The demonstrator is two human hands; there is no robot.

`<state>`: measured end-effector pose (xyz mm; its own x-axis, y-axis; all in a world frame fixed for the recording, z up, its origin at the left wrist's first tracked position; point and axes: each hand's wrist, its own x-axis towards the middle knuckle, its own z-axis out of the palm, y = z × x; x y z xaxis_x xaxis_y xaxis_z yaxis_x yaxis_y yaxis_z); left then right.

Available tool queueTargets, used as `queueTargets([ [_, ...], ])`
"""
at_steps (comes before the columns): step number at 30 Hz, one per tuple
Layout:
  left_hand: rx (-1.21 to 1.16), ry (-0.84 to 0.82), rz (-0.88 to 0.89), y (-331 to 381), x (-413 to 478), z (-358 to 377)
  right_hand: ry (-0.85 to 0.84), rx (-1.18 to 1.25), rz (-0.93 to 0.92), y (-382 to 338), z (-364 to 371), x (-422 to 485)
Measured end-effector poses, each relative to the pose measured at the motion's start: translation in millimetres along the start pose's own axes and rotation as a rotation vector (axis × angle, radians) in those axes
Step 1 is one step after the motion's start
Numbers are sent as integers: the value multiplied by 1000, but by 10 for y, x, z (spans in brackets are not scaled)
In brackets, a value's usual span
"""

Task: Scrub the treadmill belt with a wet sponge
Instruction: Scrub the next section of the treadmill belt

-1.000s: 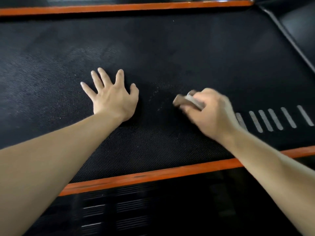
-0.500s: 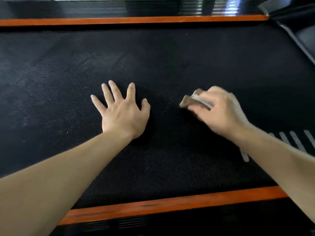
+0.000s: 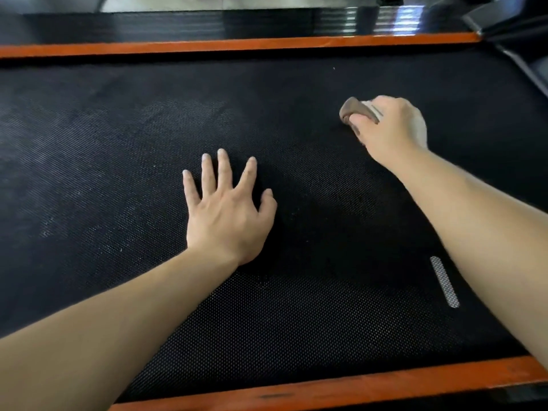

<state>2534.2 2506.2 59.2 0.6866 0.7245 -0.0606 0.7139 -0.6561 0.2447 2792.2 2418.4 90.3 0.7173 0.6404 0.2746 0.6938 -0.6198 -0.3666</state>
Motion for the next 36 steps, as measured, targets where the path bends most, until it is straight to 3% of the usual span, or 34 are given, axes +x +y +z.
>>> queueTargets([
  [2,0,-5,-3,-9,10,2,14,-57,15,-106,147,61],
  [5,17,-4,-10,4,8,3,-122,54,-258,-323,214,-301],
  [7,15,0,-5,13,9,2,-194,73,-343,-289,117,-330],
  [8,13,-1,-1,11,9,3,-171,59,-325,-253,99,-202],
  [11,12,-3,5,5,3,11,-25,-15,2,-140,163,286],
  [12,13,5,4,-1,5,21,10,-47,33,-161,229,340],
  [17,21,32,10,-9,17,55,-181,132,-309,-442,344,10],
  [19,19,37,10,-15,13,52,-120,80,-218,-348,357,268],
  [23,23,32,11,-7,-2,40,86,-20,166,-154,439,933],
  [25,24,35,4,-14,9,39,61,-40,128,-298,547,993],
  [28,28,32,3,-4,1,39,-74,64,-104,-454,661,878],
  [30,25,40,-1,-4,3,39,-49,-29,-156,-405,623,929],
  [34,21,54,11,-3,2,54,66,-114,249,-109,455,1407],
  [36,23,54,9,-13,6,63,63,-106,230,-190,530,1399],
])
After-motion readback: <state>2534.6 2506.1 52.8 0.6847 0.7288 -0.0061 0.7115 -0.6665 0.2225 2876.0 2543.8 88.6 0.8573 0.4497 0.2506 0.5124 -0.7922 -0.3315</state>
